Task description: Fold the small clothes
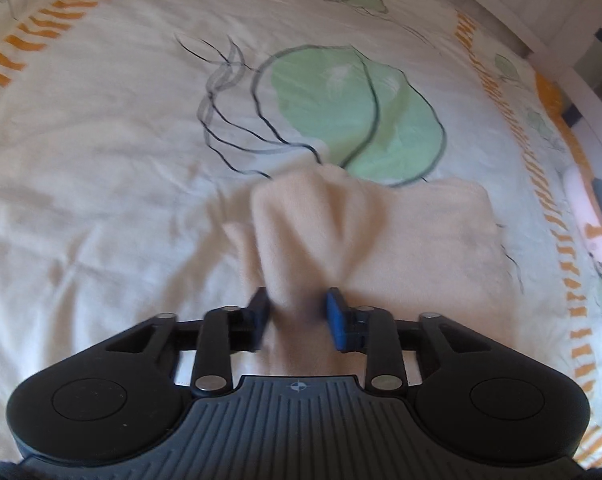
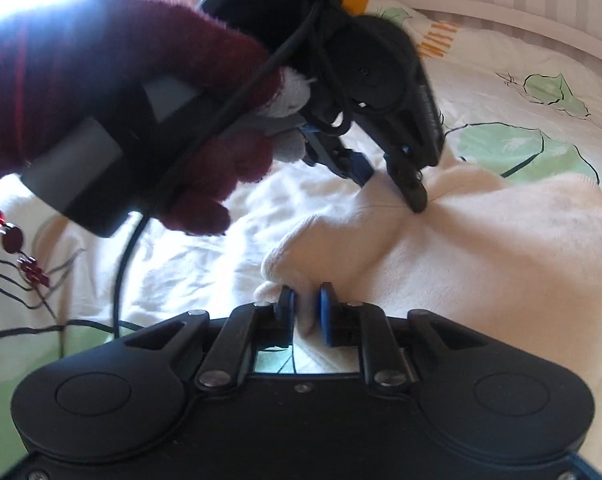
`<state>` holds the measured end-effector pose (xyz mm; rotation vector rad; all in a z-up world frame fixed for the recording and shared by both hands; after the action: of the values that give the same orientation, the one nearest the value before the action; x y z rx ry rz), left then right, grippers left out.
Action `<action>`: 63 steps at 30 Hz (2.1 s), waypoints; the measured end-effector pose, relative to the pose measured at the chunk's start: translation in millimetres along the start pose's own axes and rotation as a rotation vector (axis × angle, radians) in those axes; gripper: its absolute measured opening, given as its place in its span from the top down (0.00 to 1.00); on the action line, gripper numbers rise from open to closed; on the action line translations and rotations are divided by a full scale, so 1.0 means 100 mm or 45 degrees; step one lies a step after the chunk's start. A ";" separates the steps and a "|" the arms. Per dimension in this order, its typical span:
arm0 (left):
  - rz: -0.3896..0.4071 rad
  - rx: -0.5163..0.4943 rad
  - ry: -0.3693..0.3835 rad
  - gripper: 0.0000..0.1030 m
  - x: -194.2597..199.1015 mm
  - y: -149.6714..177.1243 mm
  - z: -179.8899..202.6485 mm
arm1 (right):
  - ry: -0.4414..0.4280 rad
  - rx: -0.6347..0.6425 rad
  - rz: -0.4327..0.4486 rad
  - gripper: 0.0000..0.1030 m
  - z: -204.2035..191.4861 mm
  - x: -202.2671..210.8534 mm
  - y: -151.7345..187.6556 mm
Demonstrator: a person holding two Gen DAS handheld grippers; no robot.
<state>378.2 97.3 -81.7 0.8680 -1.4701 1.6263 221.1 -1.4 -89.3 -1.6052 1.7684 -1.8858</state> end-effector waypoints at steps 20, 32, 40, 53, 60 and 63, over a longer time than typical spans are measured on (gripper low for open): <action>0.138 -0.249 -0.161 0.07 -0.03 0.05 0.39 | 0.067 -0.262 0.207 0.00 0.66 0.80 -0.23; 0.045 -0.138 -0.127 0.00 -0.19 0.07 0.20 | 0.215 -0.371 0.011 0.00 1.52 0.39 -0.33; 0.043 -0.143 -0.129 0.00 -0.20 0.07 0.21 | 0.133 -0.675 0.040 0.00 1.97 0.34 -0.07; 0.050 -0.114 -0.083 0.01 -0.06 0.05 0.14 | 0.061 -0.789 0.075 0.00 2.19 0.32 -0.10; -0.065 0.000 0.090 0.01 -0.05 0.20 -0.04 | -0.151 -0.892 0.122 0.00 2.29 0.36 -0.04; -0.127 -0.010 0.144 0.01 -0.10 0.32 -0.02 | -0.209 -0.916 0.153 0.00 2.32 0.37 -0.01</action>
<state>355.2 96.6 -105.5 0.8185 -1.3341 1.5693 369.7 -180.3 -119.3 -1.7056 2.5588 -1.0661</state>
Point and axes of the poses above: each gripper's, at about its wrist camera, not at the fingertips, and x roughly against the way its jaws point, z to its right, y to its underside, the point moved 3 cm from there along -x, roughly the way its jaws point, and after that the axes turned 12 degrees about -y, right-handed, at the moved point
